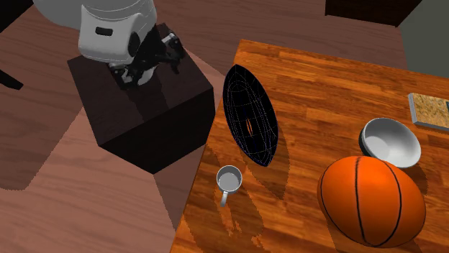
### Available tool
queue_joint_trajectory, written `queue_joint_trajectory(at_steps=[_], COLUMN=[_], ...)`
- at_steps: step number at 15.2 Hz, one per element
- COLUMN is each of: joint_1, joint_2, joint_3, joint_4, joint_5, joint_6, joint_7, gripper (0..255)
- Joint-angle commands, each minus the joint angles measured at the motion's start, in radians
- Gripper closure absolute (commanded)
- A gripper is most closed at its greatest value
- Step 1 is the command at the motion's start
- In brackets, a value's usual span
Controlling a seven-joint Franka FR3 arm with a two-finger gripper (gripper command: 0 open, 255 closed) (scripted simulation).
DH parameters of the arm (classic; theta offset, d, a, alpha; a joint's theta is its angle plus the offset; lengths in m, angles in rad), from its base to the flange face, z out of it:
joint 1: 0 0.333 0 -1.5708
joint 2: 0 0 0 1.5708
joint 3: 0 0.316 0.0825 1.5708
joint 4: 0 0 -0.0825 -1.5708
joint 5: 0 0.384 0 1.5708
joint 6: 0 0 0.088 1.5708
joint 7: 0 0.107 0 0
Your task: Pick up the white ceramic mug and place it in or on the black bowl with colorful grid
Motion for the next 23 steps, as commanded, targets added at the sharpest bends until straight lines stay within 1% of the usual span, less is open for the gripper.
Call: queue_joint_trajectory(at_steps=[1,6,12,17,23], joint_1=[0.001,0.003,0.007,0.019,0.05], joint_2=[0.059,0.241,0.471,0.663,0.891], joint_3=[0.01,0.038,0.061,0.065,0.048], joint_4=[-0.008,0.041,0.146,0.271,0.465], joint_5=[0.0,-0.01,-0.05,-0.102,-0.161], joint_6=[0.081,0.244,0.402,0.495,0.559], joint_7=[0.011,0.051,0.111,0.167,0.226], gripper=[0,0,0,0,0])
